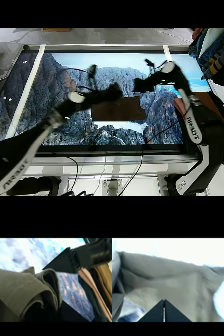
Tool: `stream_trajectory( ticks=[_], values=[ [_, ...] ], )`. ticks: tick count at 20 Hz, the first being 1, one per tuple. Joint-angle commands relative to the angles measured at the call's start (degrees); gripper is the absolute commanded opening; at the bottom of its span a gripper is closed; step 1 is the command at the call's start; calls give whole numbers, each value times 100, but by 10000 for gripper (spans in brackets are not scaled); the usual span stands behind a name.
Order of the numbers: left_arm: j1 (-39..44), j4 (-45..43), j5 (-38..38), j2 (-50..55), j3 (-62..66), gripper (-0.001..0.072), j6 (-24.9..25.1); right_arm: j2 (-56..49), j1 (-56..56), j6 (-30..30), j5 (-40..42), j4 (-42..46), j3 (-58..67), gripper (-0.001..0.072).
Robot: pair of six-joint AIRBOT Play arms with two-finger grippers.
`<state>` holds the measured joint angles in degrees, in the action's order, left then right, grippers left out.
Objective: Fold the clothes and pants, and hang the long-sleeved shirts on hangers.
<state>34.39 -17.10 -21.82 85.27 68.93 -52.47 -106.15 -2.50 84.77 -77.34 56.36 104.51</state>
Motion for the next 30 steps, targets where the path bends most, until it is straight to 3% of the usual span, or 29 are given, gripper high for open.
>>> stream_trajectory(
  ticks=[1, 2, 4, 5, 6, 12, 15, 16, 20, 26, 27, 29, 30],
  values=[
    [1036, 251, 1486, 586, 284, 454, 42, 149, 822, -190, -1036, 315, 4, 13],
    [1113, 195, 1611, 614, 286, 690, 42, 149, 962, -197, -1141, 407, 4, 58],
    [1082, -173, 1620, 573, 286, 695, 87, 149, 1174, -249, -1209, 658, -55, 489],
    [1014, -389, 1615, 529, 286, 694, 85, 146, 1237, -341, -1237, 824, -107, 587],
    [927, -531, 1602, 476, 286, 694, 83, 146, 1279, -492, -1305, 953, -208, 595],
    [387, -564, 1436, 197, 286, 693, 85, 144, 1132, -1104, -437, 669, -1626, 593],
    [240, -566, 1021, 190, 286, 693, 85, 144, 914, -1237, 468, -107, -2439, 587],
    [227, -566, 920, 190, 286, 693, 85, 138, 817, -1329, 719, -437, -2623, 550],
    [229, -566, 688, 190, 286, 693, 85, -55, 476, -1598, 1032, -1523, -2778, 544],
    [229, -802, 669, 190, 286, 692, 83, -227, -208, -1834, 1283, -2055, -2752, 533],
    [227, -988, 632, 190, 286, 693, 83, -229, -315, -1832, 1473, -2055, -2750, 391],
    [227, -1344, 553, 188, 286, 692, 83, -225, -492, -1818, 1860, -2068, -2750, 16],
    [225, -1504, 501, 177, 286, 692, 85, -223, -542, -1823, 1941, -2070, -2728, 11]
  ],
)
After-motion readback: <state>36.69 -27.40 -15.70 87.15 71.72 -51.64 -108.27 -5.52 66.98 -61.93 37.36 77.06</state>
